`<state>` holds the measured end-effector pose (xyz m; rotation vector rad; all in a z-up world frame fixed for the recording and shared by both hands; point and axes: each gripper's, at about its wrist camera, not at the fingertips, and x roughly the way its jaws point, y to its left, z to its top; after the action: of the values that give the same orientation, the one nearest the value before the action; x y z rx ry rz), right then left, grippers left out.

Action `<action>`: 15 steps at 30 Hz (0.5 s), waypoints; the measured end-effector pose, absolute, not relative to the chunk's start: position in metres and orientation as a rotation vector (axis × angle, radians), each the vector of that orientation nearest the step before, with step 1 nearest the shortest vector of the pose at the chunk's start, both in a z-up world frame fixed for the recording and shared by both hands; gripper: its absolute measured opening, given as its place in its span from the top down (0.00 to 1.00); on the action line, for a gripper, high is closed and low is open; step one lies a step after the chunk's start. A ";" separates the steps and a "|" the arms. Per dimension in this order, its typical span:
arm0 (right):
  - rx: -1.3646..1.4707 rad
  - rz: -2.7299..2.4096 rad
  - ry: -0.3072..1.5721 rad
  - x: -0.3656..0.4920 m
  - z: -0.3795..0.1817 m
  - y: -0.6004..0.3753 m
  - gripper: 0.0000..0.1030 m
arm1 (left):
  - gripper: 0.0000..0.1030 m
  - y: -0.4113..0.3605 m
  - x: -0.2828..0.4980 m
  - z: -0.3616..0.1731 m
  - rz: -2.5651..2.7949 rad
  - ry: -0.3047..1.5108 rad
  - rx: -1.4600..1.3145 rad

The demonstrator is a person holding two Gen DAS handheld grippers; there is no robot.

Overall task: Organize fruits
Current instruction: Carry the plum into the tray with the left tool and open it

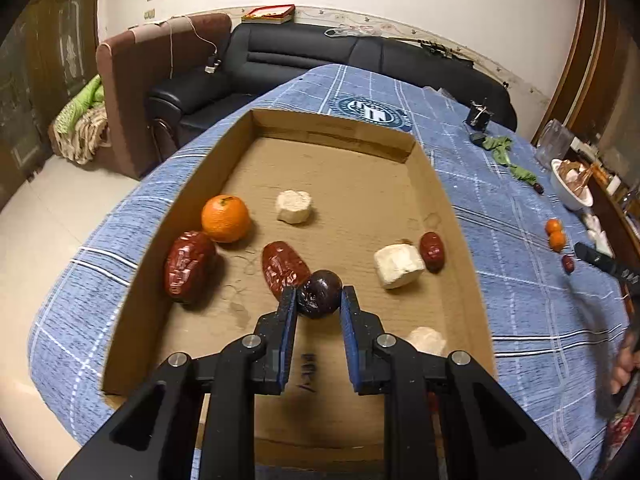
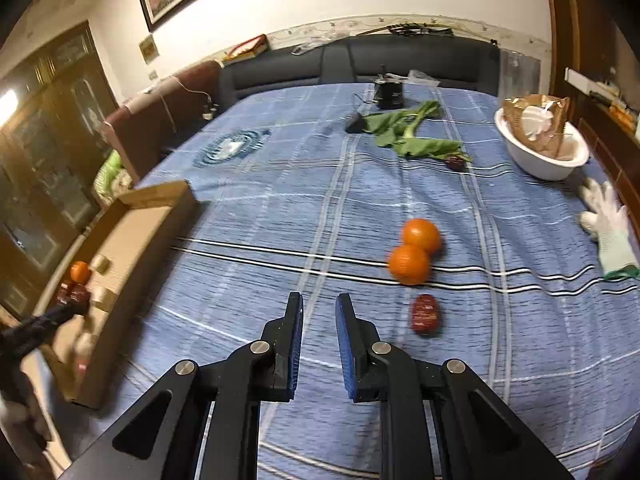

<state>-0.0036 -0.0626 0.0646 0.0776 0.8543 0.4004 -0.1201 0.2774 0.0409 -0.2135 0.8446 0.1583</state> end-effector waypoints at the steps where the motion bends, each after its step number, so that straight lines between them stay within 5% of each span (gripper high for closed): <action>1: 0.109 0.418 0.859 -0.004 0.066 -0.064 0.82 | 0.79 0.279 -0.121 0.041 0.163 0.845 -0.210; 11: 0.192 0.436 0.860 -0.006 0.081 -0.066 0.81 | 0.78 0.289 -0.121 0.035 0.183 0.856 -0.218; 15: 0.013 0.244 0.906 0.009 0.058 -0.075 0.80 | 0.56 0.295 -0.125 0.035 0.187 0.855 -0.249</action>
<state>0.0089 -0.0747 0.0576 0.0127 0.9062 0.2445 -0.1249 0.2949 0.0353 -0.2489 0.8551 0.1873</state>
